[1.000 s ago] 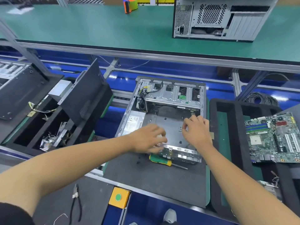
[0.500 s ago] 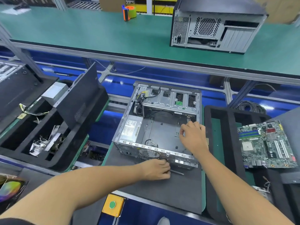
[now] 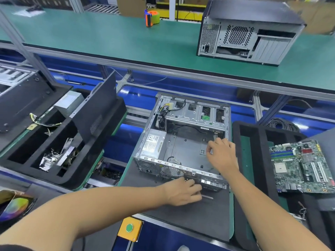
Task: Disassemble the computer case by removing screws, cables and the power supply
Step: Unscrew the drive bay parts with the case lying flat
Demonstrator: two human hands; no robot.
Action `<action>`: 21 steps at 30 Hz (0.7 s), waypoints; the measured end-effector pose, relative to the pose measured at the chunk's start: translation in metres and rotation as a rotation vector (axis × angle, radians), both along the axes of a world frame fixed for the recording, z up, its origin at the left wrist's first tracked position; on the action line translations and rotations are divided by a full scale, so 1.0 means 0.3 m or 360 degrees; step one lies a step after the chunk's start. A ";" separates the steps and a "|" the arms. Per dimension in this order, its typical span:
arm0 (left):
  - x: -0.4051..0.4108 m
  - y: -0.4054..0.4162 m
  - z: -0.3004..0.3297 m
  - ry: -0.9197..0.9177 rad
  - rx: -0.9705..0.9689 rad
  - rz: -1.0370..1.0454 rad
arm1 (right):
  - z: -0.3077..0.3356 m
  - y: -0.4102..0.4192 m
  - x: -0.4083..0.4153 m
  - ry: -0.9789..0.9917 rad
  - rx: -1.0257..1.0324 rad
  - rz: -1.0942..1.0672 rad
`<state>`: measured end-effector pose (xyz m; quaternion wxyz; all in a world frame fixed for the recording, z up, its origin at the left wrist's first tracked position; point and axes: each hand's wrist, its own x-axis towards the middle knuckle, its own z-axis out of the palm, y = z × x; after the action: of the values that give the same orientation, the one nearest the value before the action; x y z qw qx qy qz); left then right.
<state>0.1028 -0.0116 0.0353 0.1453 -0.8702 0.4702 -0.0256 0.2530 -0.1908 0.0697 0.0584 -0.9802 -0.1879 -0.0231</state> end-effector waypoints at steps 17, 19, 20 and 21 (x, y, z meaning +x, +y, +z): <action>0.222 0.243 0.354 0.0321 -0.0970 0.0906 | 0.064 -0.033 -0.026 0.0192 0.1123 -0.0015; 0.262 0.214 0.356 0.0498 -0.1165 0.1173 | 0.054 -0.027 -0.035 0.0027 0.0913 0.0035; 0.283 0.194 0.354 0.0608 -0.1282 0.1246 | 0.046 -0.025 -0.041 -0.0067 0.0760 0.0068; 0.303 0.172 0.353 0.0718 -0.1403 0.1298 | 0.043 -0.022 -0.047 -0.0148 0.0619 0.0109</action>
<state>0.1937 0.0400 0.1412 -0.3305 -0.9412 0.0658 0.0245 0.2390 -0.1975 0.0826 0.2385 -0.9413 -0.2157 -0.1022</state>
